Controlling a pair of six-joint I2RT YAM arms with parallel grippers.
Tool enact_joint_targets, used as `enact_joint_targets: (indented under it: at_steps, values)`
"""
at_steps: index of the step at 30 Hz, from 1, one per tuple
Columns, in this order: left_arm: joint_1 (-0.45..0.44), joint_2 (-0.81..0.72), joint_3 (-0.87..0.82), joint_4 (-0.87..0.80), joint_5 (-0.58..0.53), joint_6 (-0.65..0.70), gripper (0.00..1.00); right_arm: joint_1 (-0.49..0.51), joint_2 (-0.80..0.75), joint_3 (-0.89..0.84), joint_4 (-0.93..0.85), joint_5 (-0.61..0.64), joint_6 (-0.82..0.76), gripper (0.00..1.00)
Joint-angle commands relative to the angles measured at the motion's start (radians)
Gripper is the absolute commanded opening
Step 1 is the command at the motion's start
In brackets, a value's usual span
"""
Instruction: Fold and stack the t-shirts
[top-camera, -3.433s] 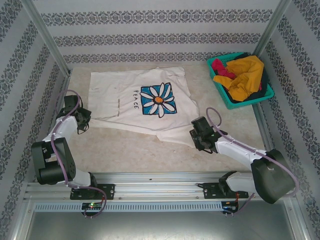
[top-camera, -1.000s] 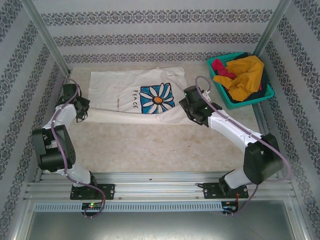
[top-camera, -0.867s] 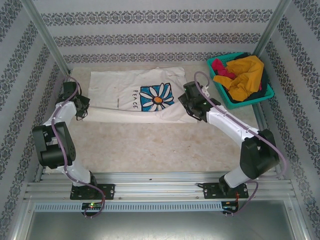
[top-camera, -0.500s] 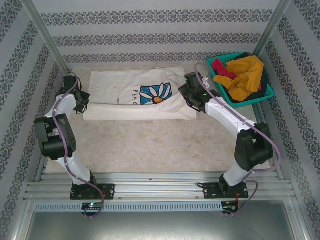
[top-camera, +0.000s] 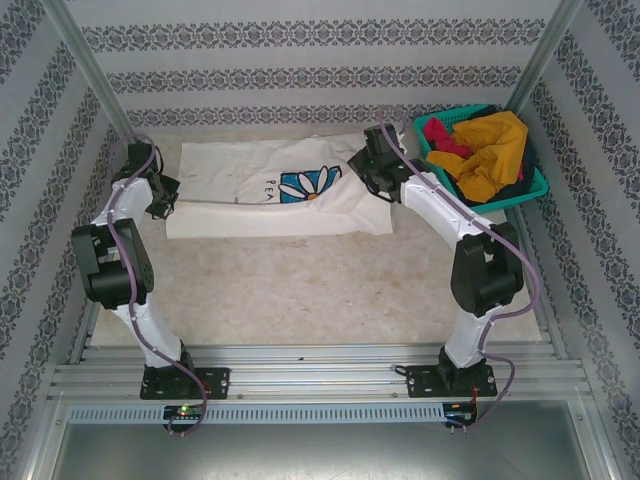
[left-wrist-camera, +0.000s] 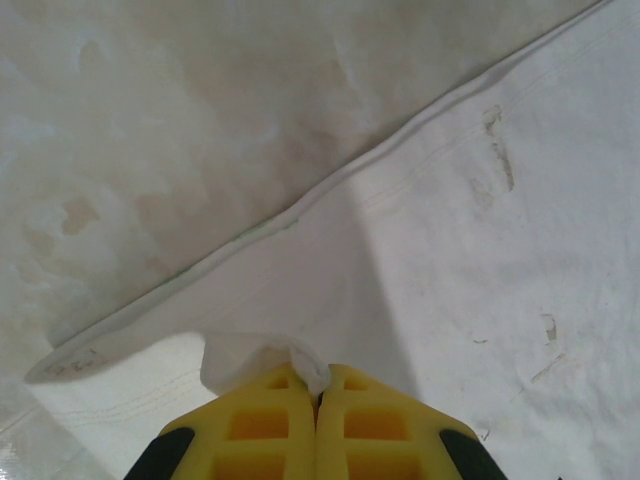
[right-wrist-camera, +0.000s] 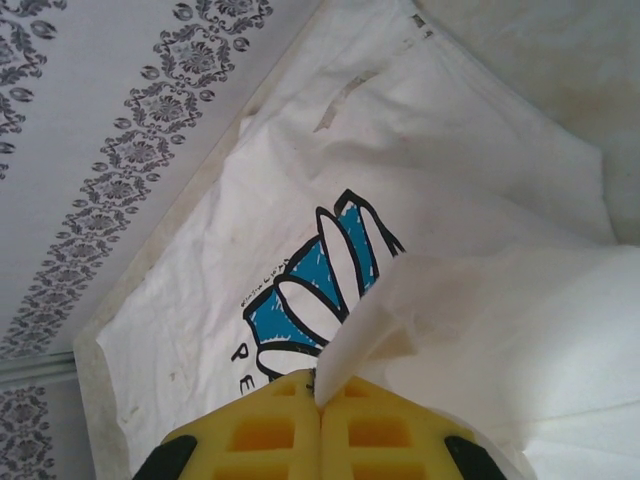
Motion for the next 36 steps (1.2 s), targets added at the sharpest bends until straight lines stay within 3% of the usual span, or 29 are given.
enact_joint_targets:
  at_steps: [1, 13, 36]
  values:
    - [0.014, 0.030, 0.035, -0.042, -0.026, 0.030, 0.00, -0.023, 0.030, 0.043, -0.028, -0.024, -0.048, 0.02]
    - [0.014, 0.101, 0.114, -0.067, -0.028, 0.028, 0.00, -0.045, 0.153, 0.185, -0.063, -0.110, -0.099, 0.02]
    - [0.014, 0.216, 0.240, -0.107, -0.032, 0.035, 0.00, -0.069, 0.304, 0.351, -0.088, -0.156, -0.133, 0.00]
